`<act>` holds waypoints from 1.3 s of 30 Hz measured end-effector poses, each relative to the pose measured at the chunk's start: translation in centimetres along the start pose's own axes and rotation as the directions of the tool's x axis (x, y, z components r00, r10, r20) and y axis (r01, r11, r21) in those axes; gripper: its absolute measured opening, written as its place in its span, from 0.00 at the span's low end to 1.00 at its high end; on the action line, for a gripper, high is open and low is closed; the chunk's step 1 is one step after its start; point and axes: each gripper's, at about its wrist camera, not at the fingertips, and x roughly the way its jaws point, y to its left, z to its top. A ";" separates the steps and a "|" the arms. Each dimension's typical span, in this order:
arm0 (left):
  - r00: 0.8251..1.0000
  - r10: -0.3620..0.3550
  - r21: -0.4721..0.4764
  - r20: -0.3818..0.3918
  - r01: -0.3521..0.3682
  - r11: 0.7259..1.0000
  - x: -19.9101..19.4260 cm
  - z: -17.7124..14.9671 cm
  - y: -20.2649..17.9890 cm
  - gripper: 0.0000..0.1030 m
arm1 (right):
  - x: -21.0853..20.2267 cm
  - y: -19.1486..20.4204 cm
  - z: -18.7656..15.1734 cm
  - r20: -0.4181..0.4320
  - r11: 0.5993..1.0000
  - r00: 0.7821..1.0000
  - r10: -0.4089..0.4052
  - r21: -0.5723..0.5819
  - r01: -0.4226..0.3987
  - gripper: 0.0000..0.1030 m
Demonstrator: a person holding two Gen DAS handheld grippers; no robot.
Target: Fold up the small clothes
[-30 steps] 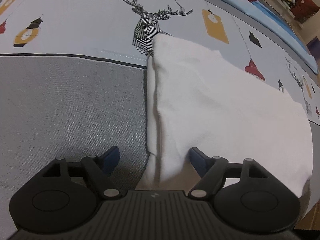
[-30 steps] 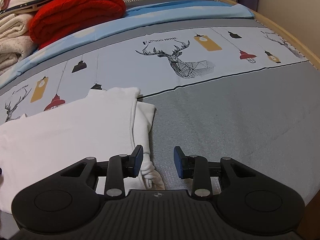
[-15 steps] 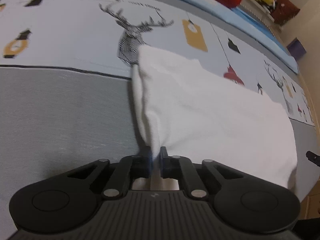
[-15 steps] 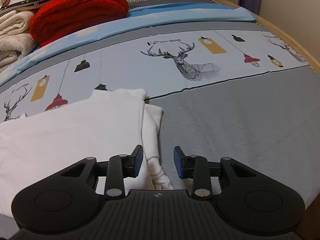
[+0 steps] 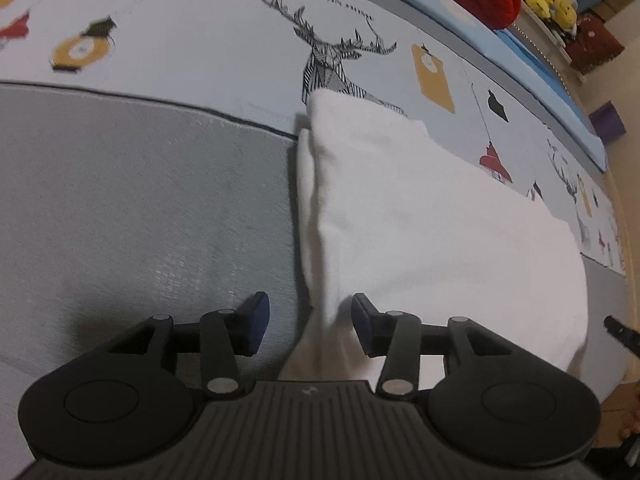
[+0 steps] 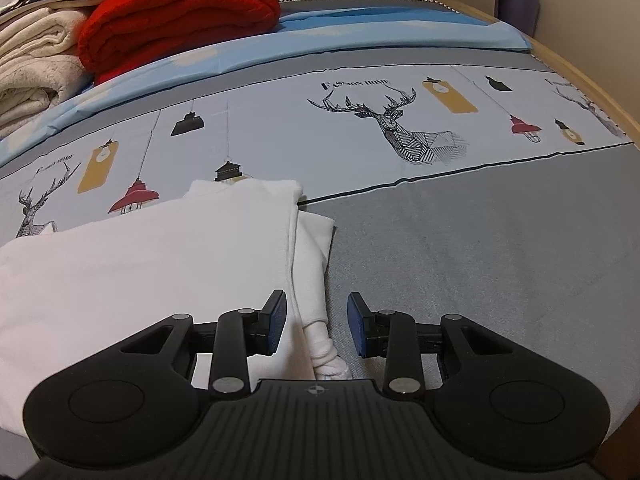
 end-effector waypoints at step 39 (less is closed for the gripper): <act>0.995 0.099 0.053 -0.014 -0.098 0.994 0.6 -0.2 0.5 0.37 | 0.5 0.4 0.3 -0.001 1.000 1.000 0.005 -0.007 -0.005 0.34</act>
